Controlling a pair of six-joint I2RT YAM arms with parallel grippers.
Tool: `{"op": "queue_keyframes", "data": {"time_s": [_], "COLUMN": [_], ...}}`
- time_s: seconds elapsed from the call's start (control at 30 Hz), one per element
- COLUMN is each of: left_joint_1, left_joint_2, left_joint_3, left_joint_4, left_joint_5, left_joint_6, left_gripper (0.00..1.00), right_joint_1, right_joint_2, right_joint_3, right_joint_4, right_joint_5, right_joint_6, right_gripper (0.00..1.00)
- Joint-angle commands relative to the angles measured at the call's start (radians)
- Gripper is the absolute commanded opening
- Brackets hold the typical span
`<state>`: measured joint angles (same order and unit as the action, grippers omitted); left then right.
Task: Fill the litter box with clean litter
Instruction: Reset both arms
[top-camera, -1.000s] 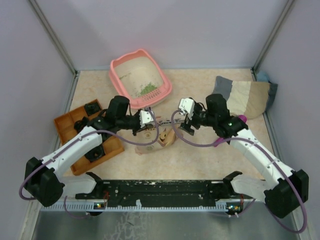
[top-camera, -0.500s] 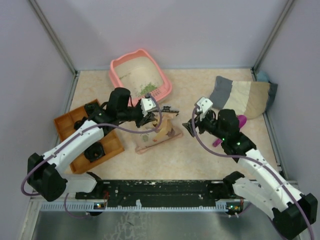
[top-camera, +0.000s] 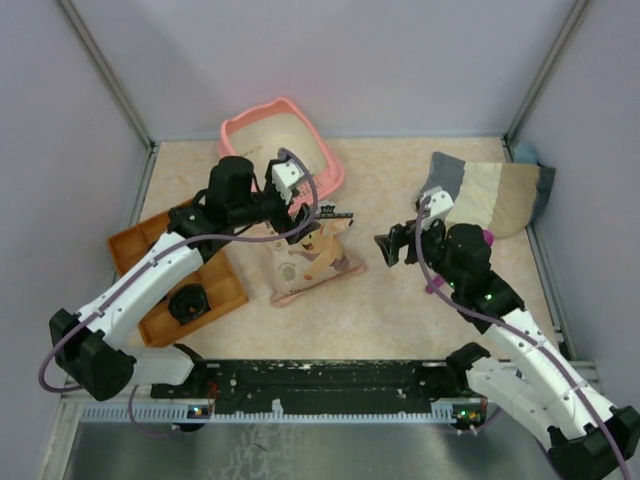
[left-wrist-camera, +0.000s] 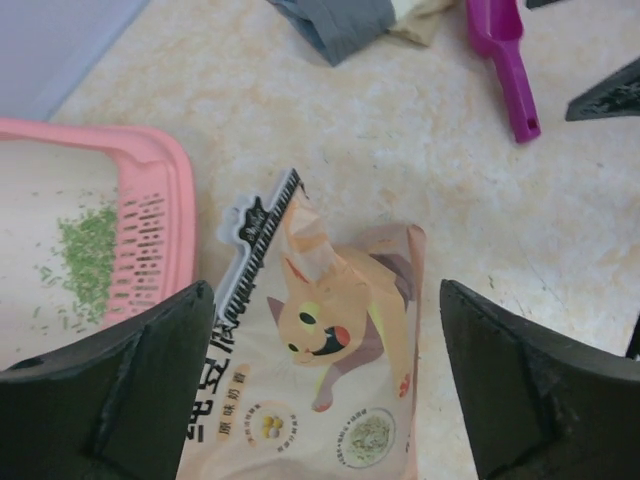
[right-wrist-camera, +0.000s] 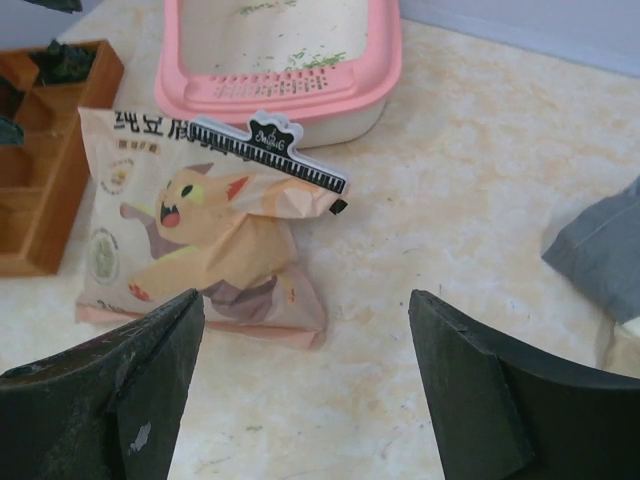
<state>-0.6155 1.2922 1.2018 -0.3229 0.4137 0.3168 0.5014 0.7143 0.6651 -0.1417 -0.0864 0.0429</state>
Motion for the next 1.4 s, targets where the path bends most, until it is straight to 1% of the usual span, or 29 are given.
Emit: {"op": "queue_keyframes", "data": {"time_s": [0.0,0.07,0.13,0.23,0.33,0.47,0.6,0.77,0.93,1.03,1.17,1.37], "left_joint_1": [-0.004,-0.004,-0.005,-0.005,-0.006,-0.006,-0.006,-0.006,-0.006,-0.006,-0.006,-0.006], "left_joint_2": [-0.025,-0.039,-0.055,-0.078,-0.106,-0.179,-0.240,-0.275,-0.310,-0.321,-0.332,-0.361], "left_joint_3": [0.057,0.055,0.056,0.051,0.036,-0.062,-0.127,-0.182,-0.277,-0.293,-0.295,-0.288], "left_joint_4": [0.033,0.035,0.038,0.056,0.074,0.161,0.192,0.209,0.277,0.282,0.274,0.271], "left_joint_5": [-0.131,-0.135,-0.177,-0.201,-0.195,-0.240,-0.218,-0.171,-0.159,-0.165,-0.196,-0.206], "left_joint_6": [-0.210,-0.243,-0.307,-0.408,-0.465,-0.549,-0.547,-0.560,-0.600,-0.612,-0.619,-0.613], "left_gripper": [1.00,1.00,1.00,1.00,1.00,1.00,1.00,1.00,1.00,1.00,1.00,1.00], "right_joint_1": [-0.001,-0.001,-0.001,-0.002,-0.001,-0.001,-0.001,-0.001,-0.001,-0.001,-0.001,-0.001], "right_joint_2": [-0.014,-0.024,-0.041,-0.064,-0.055,-0.067,-0.102,-0.131,-0.182,-0.196,-0.202,-0.211], "right_joint_3": [0.125,0.140,0.134,0.124,0.148,0.175,0.202,0.236,0.182,0.166,0.163,0.165], "right_joint_4": [-0.081,-0.095,-0.083,-0.104,-0.168,-0.225,-0.248,-0.289,-0.266,-0.260,-0.272,-0.268], "right_joint_5": [0.130,0.083,0.048,0.130,0.176,0.235,0.274,0.311,0.289,0.275,0.287,0.296], "right_joint_6": [0.289,0.327,0.349,0.461,0.466,0.462,0.449,0.442,0.482,0.492,0.501,0.507], "right_gripper": [0.82,0.83,0.83,0.83,0.84,0.84,0.84,0.84,0.85,0.85,0.85,0.85]}}
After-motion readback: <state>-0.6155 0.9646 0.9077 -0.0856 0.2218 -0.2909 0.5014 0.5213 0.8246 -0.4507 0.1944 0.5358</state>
